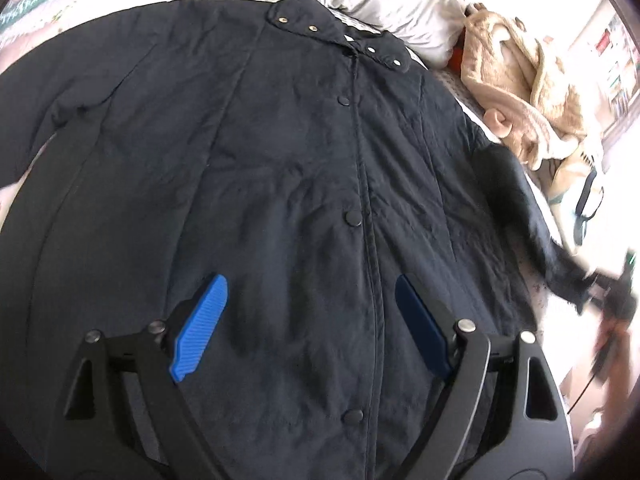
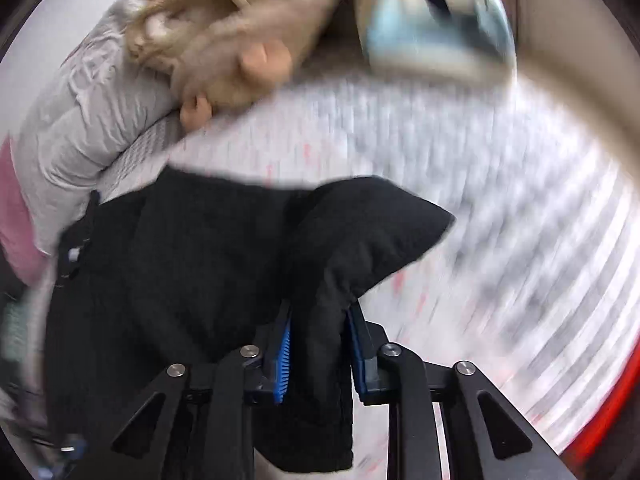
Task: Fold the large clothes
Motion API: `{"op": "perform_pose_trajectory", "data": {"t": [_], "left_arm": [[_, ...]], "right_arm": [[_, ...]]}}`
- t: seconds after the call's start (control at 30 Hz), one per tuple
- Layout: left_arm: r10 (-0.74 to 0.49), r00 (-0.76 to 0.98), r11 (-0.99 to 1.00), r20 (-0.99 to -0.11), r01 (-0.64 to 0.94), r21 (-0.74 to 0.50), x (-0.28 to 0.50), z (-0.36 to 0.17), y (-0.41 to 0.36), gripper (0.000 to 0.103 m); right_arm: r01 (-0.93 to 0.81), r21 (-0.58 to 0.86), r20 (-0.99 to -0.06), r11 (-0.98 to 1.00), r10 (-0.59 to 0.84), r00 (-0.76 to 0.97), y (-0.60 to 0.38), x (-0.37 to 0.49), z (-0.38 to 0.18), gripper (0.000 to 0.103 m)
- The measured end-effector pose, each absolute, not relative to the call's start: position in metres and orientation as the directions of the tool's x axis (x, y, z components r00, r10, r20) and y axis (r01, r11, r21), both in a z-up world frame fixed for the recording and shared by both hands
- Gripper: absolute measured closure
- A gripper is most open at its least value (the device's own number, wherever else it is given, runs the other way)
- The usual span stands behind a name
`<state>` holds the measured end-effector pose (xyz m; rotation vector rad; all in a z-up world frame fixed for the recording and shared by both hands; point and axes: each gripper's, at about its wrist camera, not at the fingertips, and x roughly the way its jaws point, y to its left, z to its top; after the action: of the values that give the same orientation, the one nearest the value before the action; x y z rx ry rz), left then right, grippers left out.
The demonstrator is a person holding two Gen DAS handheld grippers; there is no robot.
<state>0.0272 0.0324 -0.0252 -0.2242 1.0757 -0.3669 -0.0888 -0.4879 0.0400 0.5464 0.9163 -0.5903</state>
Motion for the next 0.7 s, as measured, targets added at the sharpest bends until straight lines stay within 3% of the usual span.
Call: {"op": "perform_pose_trajectory", "data": {"t": [0.13,0.33,0.4,0.53,0.6,0.63,0.7], "left_arm": [[-0.396,0.400,0.918,-0.827,0.181,-0.352,0.033,-0.035,0.024,0.017],[-0.379,0.372,0.925,-0.847,0.186,-0.333,0.040,-0.048,0.010,0.017],[-0.364,0.365,0.929,-0.857,0.199,-0.311,0.040,-0.051,0.006,0.017],[-0.349,0.343,0.934,-0.872,0.206,-0.293,0.041,-0.055,0.006,0.017],[-0.347,0.337,0.935,-0.875,0.199,-0.293,0.041,-0.056,0.009,0.017],[-0.345,0.335,0.936,-0.877,0.195,-0.294,0.042,-0.056,0.012,0.017],[-0.350,0.334,0.934,-0.875,0.190,-0.302,0.042,-0.055,0.015,0.017]], "right_arm": [[0.671,-0.262,-0.681,0.694,-0.625,0.381,-0.508,-0.064,0.095,0.080],[0.597,-0.601,-0.463,0.532,-0.840,0.283,-0.522,-0.007,0.084,0.080],[0.618,-0.587,-0.515,0.524,-0.830,0.215,-0.538,-0.007,0.061,0.080],[0.700,-0.542,-0.702,0.465,-0.708,-0.074,-0.597,-0.035,-0.019,0.079],[0.706,-0.557,-0.649,0.437,-0.760,-0.042,-0.597,-0.048,-0.021,0.078],[0.661,-0.644,-0.610,0.385,-0.780,-0.140,-0.599,-0.048,-0.024,0.078],[0.664,-0.624,-0.643,0.411,-0.753,-0.139,-0.602,-0.054,-0.017,0.078]]}}
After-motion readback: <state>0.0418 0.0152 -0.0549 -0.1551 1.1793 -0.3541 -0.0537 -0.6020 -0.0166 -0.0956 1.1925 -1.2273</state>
